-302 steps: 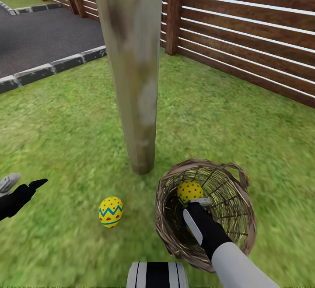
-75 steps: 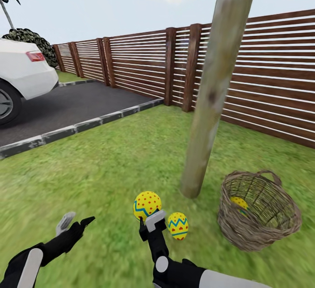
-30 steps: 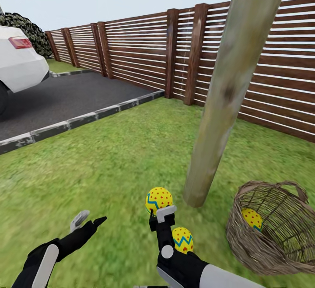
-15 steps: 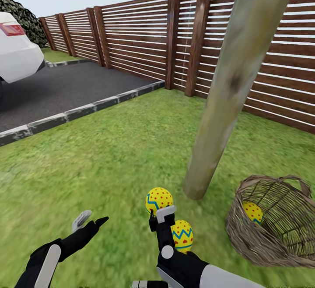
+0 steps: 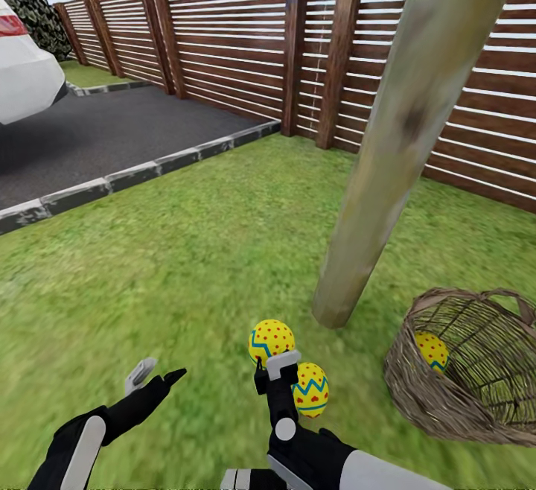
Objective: Take the three Easter eggs out of the wicker basket on the lawn in the garden, then place them on the lawn next to a single tree (choose any tree) so that all three eggs are next to the same tree and none are left in the basket.
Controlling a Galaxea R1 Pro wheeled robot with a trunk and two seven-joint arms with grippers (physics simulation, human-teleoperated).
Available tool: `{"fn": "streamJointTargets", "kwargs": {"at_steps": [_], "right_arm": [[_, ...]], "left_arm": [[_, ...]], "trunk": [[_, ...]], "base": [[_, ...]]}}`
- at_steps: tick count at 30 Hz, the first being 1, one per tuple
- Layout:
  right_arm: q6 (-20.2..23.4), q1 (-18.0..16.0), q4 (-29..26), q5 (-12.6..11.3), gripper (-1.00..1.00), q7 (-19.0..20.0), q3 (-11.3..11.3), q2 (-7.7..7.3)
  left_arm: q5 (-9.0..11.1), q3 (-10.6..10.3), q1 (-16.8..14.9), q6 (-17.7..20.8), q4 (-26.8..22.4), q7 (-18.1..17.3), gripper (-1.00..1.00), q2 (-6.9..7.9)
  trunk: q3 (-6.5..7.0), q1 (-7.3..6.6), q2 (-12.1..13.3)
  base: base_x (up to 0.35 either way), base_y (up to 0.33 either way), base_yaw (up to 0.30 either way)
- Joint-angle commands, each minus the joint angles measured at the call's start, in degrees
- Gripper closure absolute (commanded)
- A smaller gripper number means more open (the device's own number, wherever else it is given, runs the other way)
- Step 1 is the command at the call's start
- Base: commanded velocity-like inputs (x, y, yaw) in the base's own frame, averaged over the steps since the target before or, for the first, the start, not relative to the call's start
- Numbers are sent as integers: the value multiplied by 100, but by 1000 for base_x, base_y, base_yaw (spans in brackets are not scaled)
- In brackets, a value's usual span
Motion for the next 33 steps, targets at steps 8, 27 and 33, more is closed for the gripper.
{"fn": "streamJointTargets", "kwargs": {"at_steps": [8, 27, 33], "right_arm": [[-30, -8, 0, -57, 100, -26, 55, 0], [-30, -8, 0, -58, 100, -25, 61, 0], [-30, -8, 0, -58, 100, -22, 64, 0]], "left_arm": [[13, 5, -3, 33, -2, -58, -100, -2], [29, 10, -3, 34, -2, -15, -100, -2], [25, 5, -3, 33, -2, -16, -100, -2]], "trunk": [[-5, -1, -2], [-182, 19, -13], [-315, 35, -21]], "base": [[23, 0, 0], [70, 0, 0], [0, 0, 0]]}}
